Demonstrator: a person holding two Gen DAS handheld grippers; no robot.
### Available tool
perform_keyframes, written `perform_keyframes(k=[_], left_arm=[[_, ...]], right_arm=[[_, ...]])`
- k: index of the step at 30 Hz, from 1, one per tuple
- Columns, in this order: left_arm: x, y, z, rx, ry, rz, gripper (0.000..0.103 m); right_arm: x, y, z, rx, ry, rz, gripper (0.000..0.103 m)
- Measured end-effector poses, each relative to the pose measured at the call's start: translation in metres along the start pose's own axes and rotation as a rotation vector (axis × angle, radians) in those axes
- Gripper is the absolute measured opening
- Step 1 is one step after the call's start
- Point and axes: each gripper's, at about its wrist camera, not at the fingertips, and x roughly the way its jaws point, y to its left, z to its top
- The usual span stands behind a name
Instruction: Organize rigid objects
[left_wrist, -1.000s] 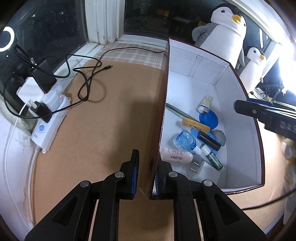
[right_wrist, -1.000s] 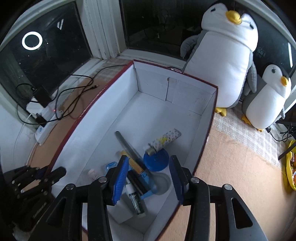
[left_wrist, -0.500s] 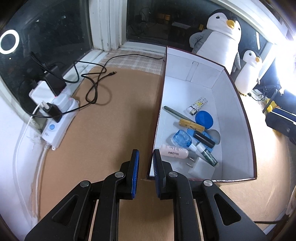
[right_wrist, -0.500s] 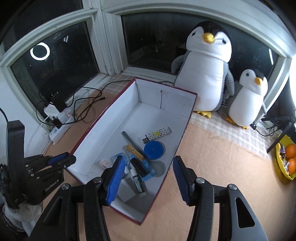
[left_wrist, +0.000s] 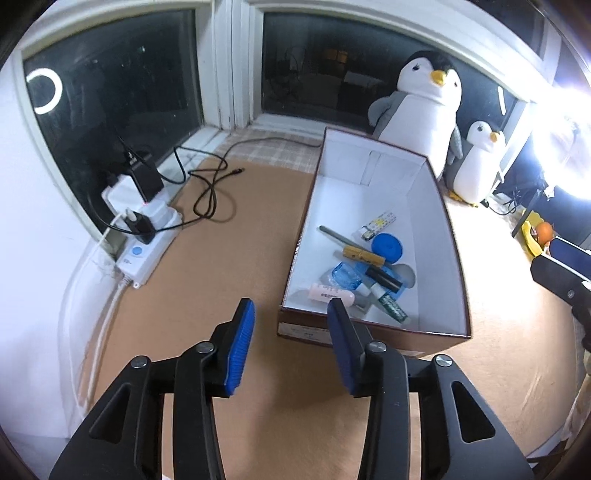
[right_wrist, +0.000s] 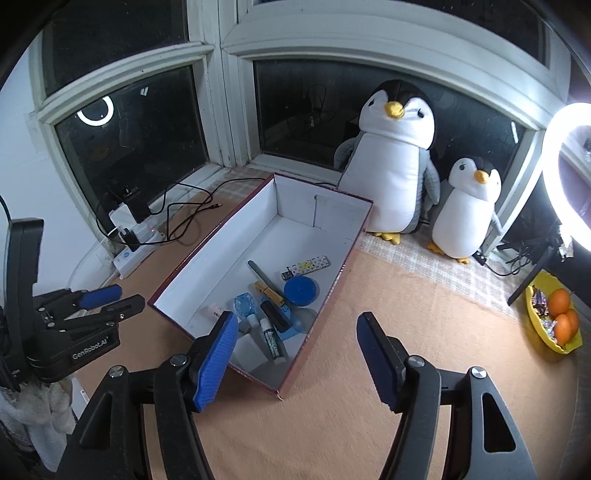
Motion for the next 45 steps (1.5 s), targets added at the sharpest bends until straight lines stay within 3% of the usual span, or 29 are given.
perform_keyframes(k=[6,12,14,27,45], left_arm=[[-0.031,-0.020,-0.006,0.007,-0.077,0.011,0.068],[-0.052,-0.043,-0.012,0.024,-0.118,0.016,0.074],[-0.056,-0.049,-0.014,0.022,-0.120,0.014,0.081],[-0.063,-0.082,-0.027,0.008,-0.106,0.009,0.081],[-0.065,-0.086,-0.027,0.011,-0.114,0.015,0.081]], right_arm=[[-0.023,-0.008,-0.012,-0.011,-0.038,-0.012,0.067],[-0.037,-0.023,-0.026,0.005,-0.057,-0.019,0.069],[-0.041,-0.030,-0.030,0.011,-0.064,-0.020,0.069],[-0.048,-0.054,-0.051,0.035,-0.071,0.010,0.070],[-0.043,-0.059,-0.054,0.047,-0.060,0.011,0.070]])
